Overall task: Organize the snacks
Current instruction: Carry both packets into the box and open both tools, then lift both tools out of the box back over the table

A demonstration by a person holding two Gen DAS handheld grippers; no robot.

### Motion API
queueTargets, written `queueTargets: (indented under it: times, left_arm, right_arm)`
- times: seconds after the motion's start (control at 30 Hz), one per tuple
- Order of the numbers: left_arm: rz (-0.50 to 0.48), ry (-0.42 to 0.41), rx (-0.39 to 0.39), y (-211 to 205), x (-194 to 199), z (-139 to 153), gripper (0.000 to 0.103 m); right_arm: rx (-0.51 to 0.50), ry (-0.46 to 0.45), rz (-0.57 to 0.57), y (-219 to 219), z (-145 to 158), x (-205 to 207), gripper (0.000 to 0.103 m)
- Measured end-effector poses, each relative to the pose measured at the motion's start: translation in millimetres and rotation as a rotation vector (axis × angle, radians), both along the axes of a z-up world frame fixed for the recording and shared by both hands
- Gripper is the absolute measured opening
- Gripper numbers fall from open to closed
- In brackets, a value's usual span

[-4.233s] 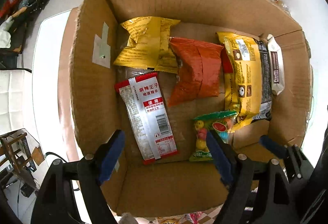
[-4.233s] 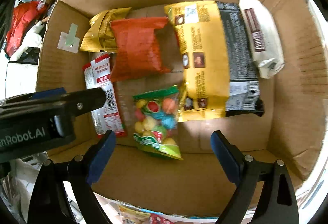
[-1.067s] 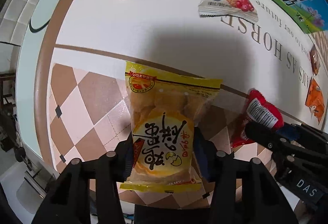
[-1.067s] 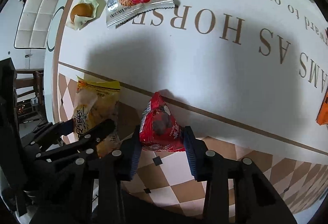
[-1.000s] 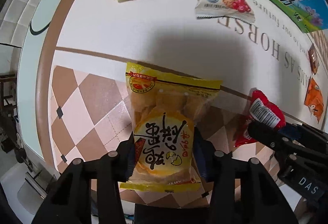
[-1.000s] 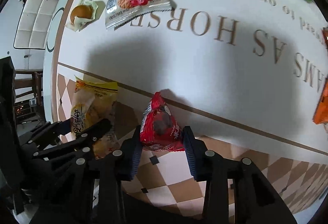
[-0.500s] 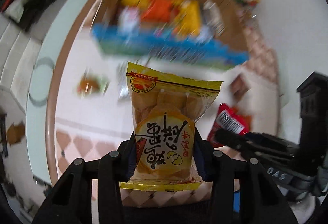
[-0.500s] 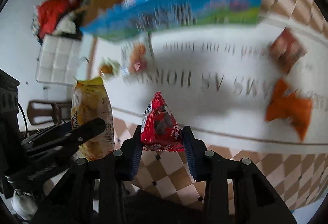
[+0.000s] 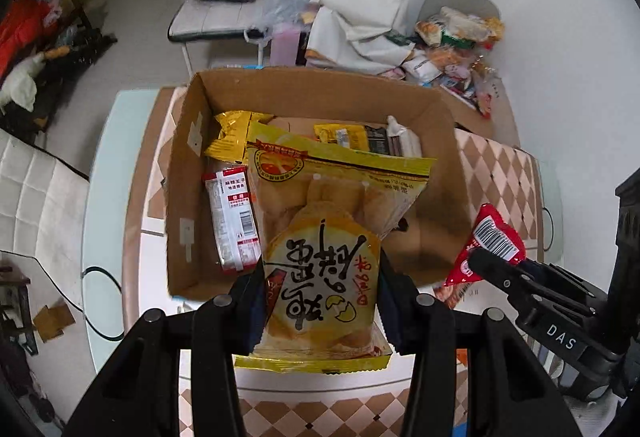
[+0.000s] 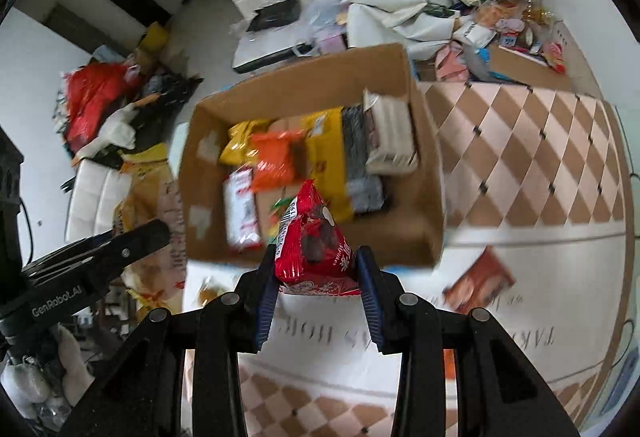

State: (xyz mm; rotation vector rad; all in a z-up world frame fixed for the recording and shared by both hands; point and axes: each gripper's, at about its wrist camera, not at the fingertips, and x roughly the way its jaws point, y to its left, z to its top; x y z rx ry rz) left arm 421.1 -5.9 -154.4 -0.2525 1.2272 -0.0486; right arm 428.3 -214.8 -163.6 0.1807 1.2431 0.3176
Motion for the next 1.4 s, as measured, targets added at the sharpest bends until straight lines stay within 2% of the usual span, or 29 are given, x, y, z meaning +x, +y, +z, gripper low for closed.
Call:
queueTargets:
  times: [0.17, 0.3, 0.53, 0.7, 0.77, 0.8, 0.83, 0.87, 0.93, 0.97, 1.1, 1.17, 1.4]
  left_arm:
    - [0.009, 0.096, -0.021, 11.7, 33.9, -31.0, 0.044]
    - [-0.018, 0.178, -0.041, 17.7, 54.7, -65.4, 0.044]
    - [-0.021, 0.239, -0.046, 20.3, 64.9, -91.5, 0.044]
    - [-0.015, 0.303, -0.035, 22.4, 67.2, -110.1, 0.044]
    - [-0.018, 0.324, -0.049, 22.7, 67.7, -116.2, 0.047]
    - [-0.020, 0.329, -0.050, 22.8, 67.0, -117.6, 0.048]
    - [-0.020, 0.326, -0.047, 23.2, 67.0, -118.0, 0.056]
    - [-0.016, 0.315, -0.034, 23.9, 66.2, -116.4, 0.067]
    - [-0.017, 0.289, -0.036, 25.4, 64.8, -112.4, 0.081]
    - [-0.016, 0.277, -0.041, 26.2, 64.3, -110.6, 0.084]
    - [-0.021, 0.246, -0.038, 28.1, 60.7, -101.3, 0.089]
    - [-0.031, 0.234, -0.010, 27.5, 57.6, -95.7, 0.095]
    - [0.003, 0.177, 0.030, 38.8, 40.4, -72.4, 0.095]
  right_arm:
    - [-0.048, 0.058, -0.020, 6.4, -29.7, 39.8, 0.040]
    - [-0.080, 0.103, -0.015, 11.7, -60.6, 49.2, 0.040]
    - [-0.121, 0.169, -0.010, 20.0, -102.6, 58.5, 0.040]
    - [-0.135, 0.211, -0.001, 24.9, -120.3, 58.7, 0.041]
    - [-0.143, 0.255, -0.002, 25.3, -129.0, 61.5, 0.045]
    - [-0.164, 0.269, -0.001, 26.2, -132.2, 62.3, 0.062]
    - [-0.176, 0.271, 0.001, 27.5, -133.5, 62.2, 0.087]
    - [-0.181, 0.268, 0.007, 28.8, -134.2, 62.4, 0.095]
    - [-0.192, 0.272, 0.010, 30.8, -135.2, 61.3, 0.097]
    - [-0.194, 0.274, 0.008, 31.3, -135.3, 60.8, 0.097]
    - [-0.210, 0.258, -0.009, 32.1, -135.5, 58.9, 0.097]
    - [-0.213, 0.256, -0.015, 32.1, -135.3, 58.0, 0.097]
    - [-0.239, 0.210, 0.000, 42.1, -116.0, 49.4, 0.098]
